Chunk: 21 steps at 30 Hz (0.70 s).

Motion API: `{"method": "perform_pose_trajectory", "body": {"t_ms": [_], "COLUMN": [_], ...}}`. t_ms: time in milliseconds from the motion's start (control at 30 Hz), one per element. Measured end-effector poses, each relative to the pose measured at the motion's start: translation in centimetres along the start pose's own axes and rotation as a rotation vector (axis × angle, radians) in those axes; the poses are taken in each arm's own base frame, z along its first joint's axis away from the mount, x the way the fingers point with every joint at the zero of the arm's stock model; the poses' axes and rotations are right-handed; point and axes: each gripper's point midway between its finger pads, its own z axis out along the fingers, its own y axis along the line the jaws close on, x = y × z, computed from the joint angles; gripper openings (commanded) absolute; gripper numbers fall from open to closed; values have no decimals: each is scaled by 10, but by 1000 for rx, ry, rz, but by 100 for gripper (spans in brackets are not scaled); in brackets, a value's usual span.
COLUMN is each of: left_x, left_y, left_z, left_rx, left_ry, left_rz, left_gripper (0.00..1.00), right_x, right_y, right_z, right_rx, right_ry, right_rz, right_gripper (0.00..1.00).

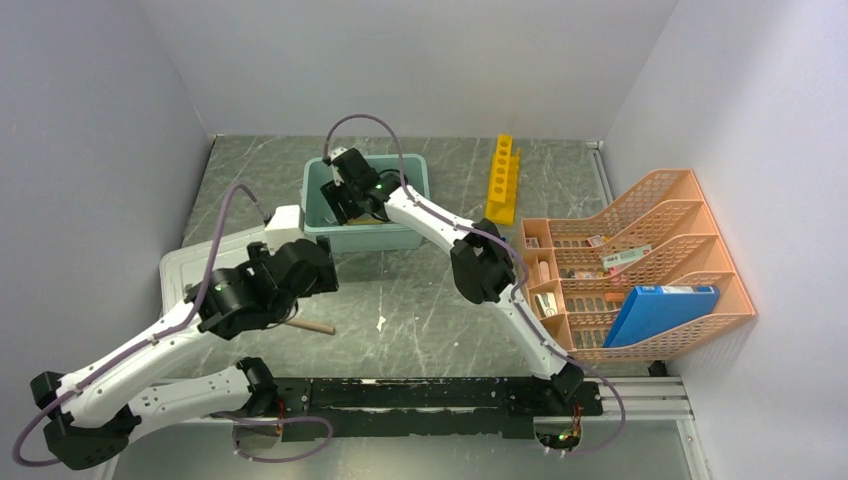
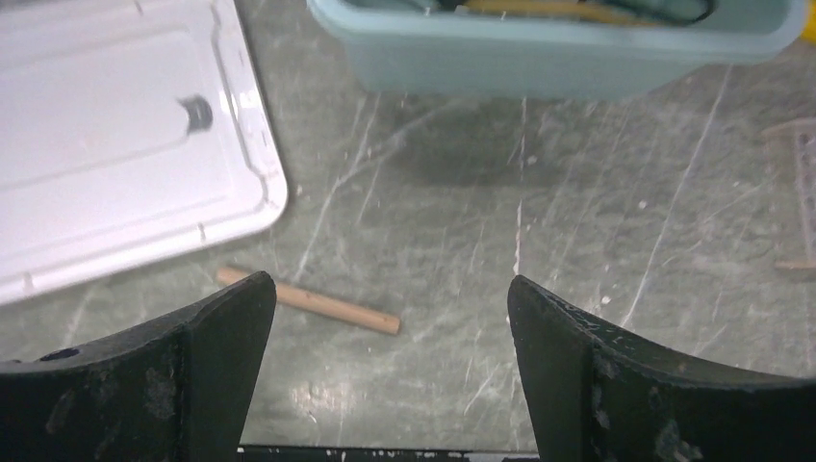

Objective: Organize the chemistry lab equipment
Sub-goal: Place the chemistry item in the storage box, then pick up the chemistry item at the center of the board.

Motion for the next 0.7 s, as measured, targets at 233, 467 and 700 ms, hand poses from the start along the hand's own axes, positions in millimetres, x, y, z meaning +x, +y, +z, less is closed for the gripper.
{"method": "perform_pose_trajectory", "body": {"t_ms": [233, 467, 700], "left_x": [66, 101, 129], "left_y": [6, 10, 24], "left_z": [19, 31, 62], "left_rx": [-28, -58, -143], "left_ry": [151, 228, 329], "left_rz": [-82, -227, -374], "left_gripper": [93, 90, 85], "right_x": [1, -38, -53], "right_y": [1, 1, 6], "right_z": [-40, -144, -244], "right_rx": [-15, -22, -81], "right_ry": [6, -156, -341], "right_rz": [9, 44, 135], "right_gripper": [79, 80, 80]}}
